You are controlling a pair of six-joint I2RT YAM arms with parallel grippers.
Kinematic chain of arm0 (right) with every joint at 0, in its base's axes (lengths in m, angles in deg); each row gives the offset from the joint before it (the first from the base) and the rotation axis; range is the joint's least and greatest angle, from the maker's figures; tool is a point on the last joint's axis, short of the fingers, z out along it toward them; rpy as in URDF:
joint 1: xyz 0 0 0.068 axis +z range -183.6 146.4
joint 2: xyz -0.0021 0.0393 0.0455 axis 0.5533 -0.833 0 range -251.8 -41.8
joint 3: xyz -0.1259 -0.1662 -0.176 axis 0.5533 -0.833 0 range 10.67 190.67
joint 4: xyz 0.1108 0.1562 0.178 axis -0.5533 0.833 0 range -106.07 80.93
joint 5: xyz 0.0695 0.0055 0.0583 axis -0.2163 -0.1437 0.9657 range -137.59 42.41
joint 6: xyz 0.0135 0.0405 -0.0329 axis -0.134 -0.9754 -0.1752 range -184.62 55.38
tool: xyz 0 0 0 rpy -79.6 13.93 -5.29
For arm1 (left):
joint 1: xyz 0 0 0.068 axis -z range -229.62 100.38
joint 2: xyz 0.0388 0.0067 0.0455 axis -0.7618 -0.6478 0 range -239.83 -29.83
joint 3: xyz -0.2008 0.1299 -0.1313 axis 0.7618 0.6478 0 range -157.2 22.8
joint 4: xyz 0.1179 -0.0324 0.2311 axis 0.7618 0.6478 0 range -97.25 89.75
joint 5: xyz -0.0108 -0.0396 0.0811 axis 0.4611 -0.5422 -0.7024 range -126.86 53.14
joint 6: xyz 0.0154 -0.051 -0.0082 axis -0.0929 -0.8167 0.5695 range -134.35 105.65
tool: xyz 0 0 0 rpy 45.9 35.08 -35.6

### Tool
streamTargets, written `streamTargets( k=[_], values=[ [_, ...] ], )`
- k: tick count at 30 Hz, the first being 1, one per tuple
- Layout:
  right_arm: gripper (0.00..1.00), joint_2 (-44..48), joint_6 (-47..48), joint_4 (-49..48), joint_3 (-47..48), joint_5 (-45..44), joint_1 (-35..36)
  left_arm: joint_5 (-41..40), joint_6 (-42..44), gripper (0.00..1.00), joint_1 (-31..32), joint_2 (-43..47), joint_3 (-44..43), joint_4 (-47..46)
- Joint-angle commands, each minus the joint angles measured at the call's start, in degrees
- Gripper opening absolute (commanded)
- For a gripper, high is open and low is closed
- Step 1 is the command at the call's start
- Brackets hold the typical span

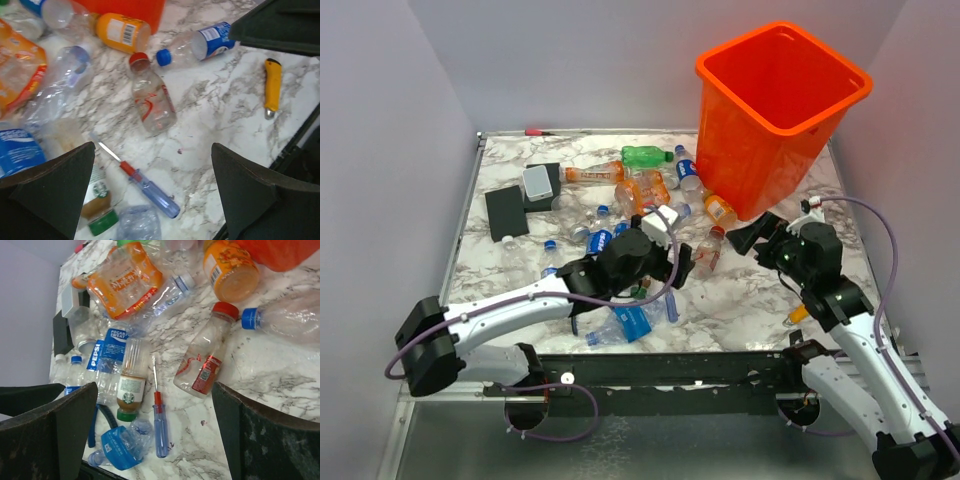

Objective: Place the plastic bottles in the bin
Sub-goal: Pick up the plastic bottle at the center of the board.

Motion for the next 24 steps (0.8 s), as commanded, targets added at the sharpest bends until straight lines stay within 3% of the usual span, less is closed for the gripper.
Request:
streamTargets(
  k=[1, 5, 12, 24],
  values=[
    [1.0, 1.9, -4.1, 3.1, -4.3, -6.1, 0.1, 9.8, -4.8, 0.99, 0.0, -9.5, -7.7, 4.3],
    [1.0, 7.0, -4.2, 4.2, -7.8, -8.3, 0.1, 9.0, -3.5, 0.99, -0.1, -19.5, -15.9, 10.3],
    [1.0, 12.7, -2.1, 12.9, -5.7, -14.9, 0.1, 6.7, 0.0, 0.98, -0.4, -37.1, -33.1, 24.8],
    [0.99, 16.7, -3.7, 14.5, -5.6, -10.6, 0.1, 1.9, -1.5, 0.97, -1.3, -52.0, -43.7, 29.8]
  ],
)
